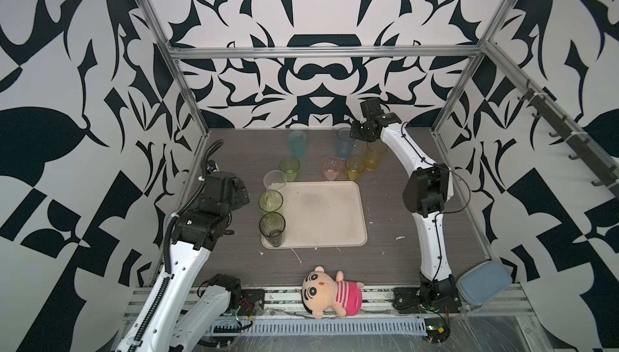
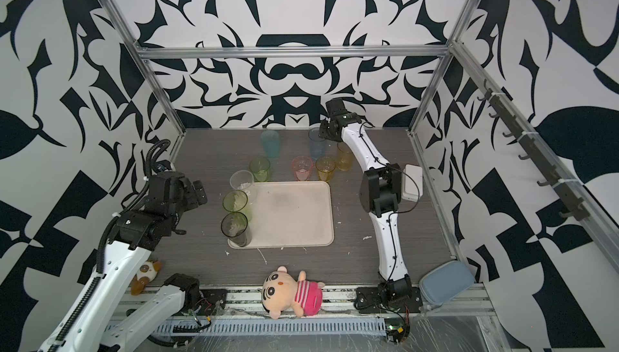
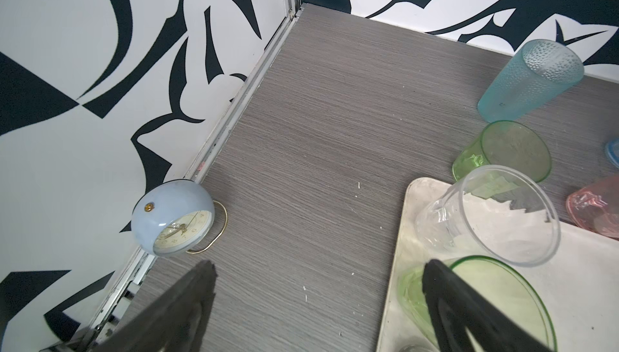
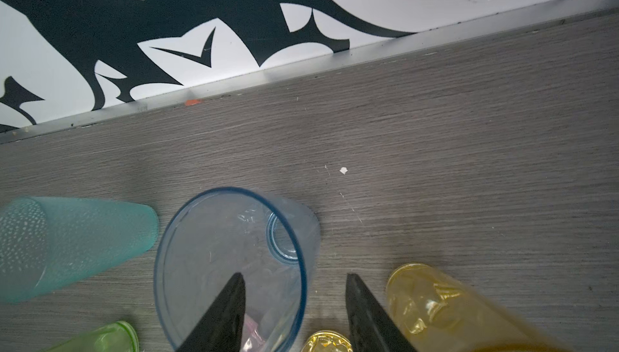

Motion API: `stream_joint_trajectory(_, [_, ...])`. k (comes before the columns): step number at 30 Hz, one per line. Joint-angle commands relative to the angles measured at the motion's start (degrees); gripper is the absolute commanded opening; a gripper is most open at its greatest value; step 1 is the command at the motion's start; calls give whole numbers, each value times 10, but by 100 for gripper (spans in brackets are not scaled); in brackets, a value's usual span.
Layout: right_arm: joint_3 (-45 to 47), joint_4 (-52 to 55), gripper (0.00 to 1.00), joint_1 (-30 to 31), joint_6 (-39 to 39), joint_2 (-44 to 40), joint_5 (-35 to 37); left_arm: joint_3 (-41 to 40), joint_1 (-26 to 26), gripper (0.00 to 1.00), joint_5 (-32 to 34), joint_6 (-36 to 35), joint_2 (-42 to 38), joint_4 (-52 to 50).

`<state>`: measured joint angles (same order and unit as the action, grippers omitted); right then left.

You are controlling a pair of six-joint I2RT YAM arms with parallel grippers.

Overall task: Place the glasses into the tray
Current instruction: Pick up the glass from the top-center of the table.

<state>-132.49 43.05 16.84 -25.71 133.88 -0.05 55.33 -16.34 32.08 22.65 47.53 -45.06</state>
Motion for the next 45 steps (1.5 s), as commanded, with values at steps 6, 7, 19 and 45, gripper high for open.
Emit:
stream_joint_trajectory(6, [-72,32,42,-1,-10,27,-3,-8,3,100,-4,2,-15,4])
stream_joint_trajectory(7, [-74,32,40,-1,-11,30,-3,-8,3,100,-4,2,-15,4])
stream_joint_trajectory(19, [-66,16,17,3,-2,32,-6,-9,3,100,-1,0,-24,3])
stream_joint_trajectory(45, [-60,60,0,29,38,-51,12,-9,3,100,-4,-1,-28,6])
